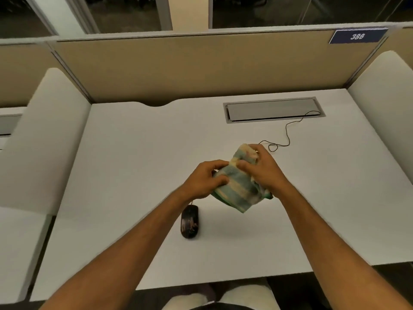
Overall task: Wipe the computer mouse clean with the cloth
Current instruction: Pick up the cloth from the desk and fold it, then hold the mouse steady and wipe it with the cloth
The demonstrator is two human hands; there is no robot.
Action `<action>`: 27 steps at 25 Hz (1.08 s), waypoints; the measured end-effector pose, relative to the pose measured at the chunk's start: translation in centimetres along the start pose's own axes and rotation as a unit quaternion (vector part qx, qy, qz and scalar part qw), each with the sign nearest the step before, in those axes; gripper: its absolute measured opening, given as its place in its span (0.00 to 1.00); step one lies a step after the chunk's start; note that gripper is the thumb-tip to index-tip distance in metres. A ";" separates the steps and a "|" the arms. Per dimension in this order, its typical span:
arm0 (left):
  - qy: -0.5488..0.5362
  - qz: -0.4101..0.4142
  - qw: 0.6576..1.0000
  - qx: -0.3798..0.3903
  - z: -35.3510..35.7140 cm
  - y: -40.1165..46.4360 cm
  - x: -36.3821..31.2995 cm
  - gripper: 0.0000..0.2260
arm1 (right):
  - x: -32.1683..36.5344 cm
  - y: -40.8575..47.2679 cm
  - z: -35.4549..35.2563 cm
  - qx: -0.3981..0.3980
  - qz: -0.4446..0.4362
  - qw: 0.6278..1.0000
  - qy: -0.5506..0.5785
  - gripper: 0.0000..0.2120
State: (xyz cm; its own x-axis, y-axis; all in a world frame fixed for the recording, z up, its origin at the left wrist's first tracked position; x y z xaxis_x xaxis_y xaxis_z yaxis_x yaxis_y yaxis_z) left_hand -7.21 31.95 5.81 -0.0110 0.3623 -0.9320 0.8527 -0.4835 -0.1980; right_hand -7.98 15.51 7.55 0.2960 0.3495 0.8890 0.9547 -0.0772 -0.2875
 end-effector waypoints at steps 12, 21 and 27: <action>-0.265 -0.130 0.948 -0.114 -4.7 -5.9 4.1 0.20 | 1.6 -6.1 13.4 0.052 -0.195 0.958 -0.205 0.41; 0.086 -0.123 0.988 -0.045 -5.2 -9.8 13.1 0.34 | -1.6 -3.9 8.2 -0.082 -0.151 0.947 -0.270 0.20; 0.248 -0.099 0.961 0.076 -0.4 -11.7 21.6 0.59 | -7.4 -4.7 15.5 0.012 -0.152 0.944 -0.292 0.34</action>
State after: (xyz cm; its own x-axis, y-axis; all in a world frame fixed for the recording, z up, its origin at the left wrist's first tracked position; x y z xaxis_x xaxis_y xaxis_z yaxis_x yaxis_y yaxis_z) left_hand -17.24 45.72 -11.90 0.1176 0.7756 -0.6202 0.7731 -0.4635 -0.4331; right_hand -15.11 27.76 -3.17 -0.0659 0.8086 0.5847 0.9897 0.1275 -0.0649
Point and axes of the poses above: each hand's wrist, its own y-axis towards the middle knuckle, its own z-axis out of the palm, x = y × z, the point moved 10 cm from there along y, towards the middle knuckle, and after that the axes turned 1 degree about -x, right-handed, at the moved point
